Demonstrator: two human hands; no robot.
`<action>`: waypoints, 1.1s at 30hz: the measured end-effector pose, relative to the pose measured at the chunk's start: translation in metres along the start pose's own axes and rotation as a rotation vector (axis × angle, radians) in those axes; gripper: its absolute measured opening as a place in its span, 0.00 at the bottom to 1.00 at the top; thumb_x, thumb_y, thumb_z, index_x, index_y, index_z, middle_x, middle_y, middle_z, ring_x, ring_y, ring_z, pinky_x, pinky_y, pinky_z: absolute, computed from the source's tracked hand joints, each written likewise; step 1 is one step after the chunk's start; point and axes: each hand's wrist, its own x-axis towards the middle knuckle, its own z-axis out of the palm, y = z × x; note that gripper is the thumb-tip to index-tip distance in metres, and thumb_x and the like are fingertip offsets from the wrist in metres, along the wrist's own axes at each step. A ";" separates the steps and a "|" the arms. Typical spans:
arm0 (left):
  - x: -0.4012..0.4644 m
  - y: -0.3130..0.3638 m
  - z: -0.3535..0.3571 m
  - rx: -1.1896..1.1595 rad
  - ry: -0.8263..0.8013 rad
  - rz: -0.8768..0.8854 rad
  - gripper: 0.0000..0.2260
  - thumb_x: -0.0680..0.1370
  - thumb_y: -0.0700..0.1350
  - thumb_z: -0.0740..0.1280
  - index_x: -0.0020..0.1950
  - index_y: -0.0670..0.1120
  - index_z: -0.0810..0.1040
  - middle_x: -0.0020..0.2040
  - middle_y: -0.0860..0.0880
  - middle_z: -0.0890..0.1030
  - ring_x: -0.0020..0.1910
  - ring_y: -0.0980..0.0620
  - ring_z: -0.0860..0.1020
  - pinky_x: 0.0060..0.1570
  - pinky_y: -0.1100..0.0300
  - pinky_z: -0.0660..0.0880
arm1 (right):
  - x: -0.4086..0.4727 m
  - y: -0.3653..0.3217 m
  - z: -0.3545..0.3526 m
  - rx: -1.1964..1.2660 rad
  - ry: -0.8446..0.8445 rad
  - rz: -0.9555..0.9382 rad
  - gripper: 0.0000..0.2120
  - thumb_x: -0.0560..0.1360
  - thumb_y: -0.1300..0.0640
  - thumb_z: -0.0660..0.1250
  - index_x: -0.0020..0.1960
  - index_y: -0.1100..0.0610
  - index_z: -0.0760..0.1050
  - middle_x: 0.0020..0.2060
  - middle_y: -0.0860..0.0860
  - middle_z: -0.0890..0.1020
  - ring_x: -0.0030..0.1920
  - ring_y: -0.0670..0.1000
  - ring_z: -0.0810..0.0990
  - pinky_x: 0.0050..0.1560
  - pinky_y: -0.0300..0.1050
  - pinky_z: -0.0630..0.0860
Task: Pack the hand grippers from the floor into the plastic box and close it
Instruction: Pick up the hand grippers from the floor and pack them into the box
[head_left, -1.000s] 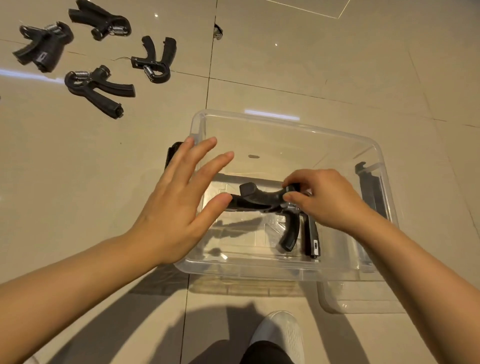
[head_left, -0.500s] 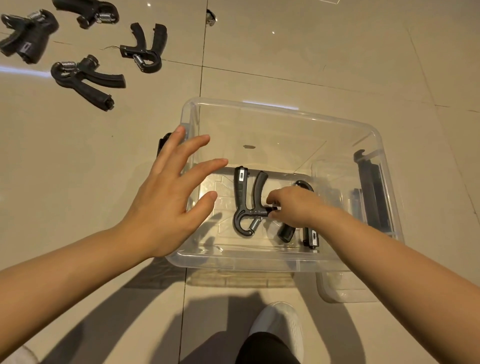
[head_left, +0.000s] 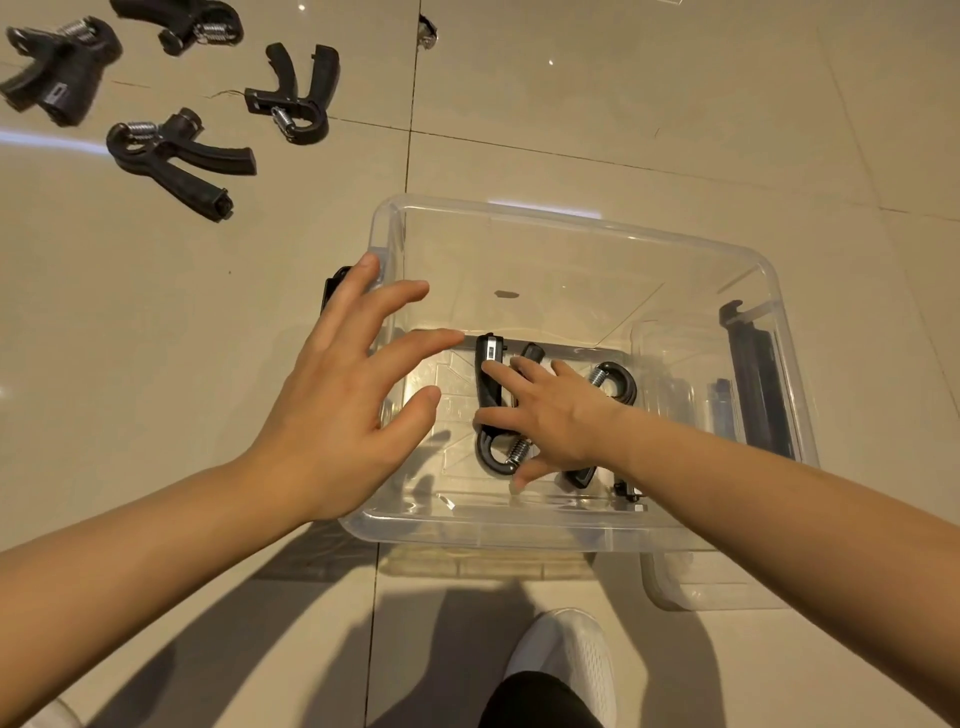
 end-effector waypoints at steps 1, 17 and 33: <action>0.000 0.000 0.000 -0.004 0.002 -0.003 0.19 0.74 0.52 0.57 0.63 0.54 0.75 0.71 0.51 0.66 0.76 0.50 0.49 0.71 0.64 0.47 | -0.002 0.003 0.001 -0.005 0.009 0.001 0.39 0.68 0.27 0.59 0.73 0.42 0.53 0.75 0.56 0.44 0.73 0.63 0.52 0.65 0.63 0.64; 0.000 -0.003 0.003 -0.014 0.020 -0.024 0.19 0.74 0.53 0.57 0.60 0.51 0.78 0.69 0.49 0.68 0.76 0.50 0.51 0.69 0.51 0.53 | -0.007 0.007 0.001 -0.011 0.032 0.026 0.38 0.68 0.28 0.60 0.73 0.43 0.55 0.75 0.56 0.48 0.69 0.63 0.61 0.57 0.55 0.73; 0.002 -0.003 0.003 -0.064 0.023 -0.069 0.18 0.73 0.53 0.57 0.58 0.52 0.79 0.69 0.52 0.68 0.76 0.53 0.51 0.71 0.45 0.54 | -0.044 0.061 0.022 0.267 -0.104 0.372 0.22 0.78 0.49 0.60 0.70 0.50 0.63 0.66 0.56 0.68 0.61 0.59 0.72 0.58 0.52 0.72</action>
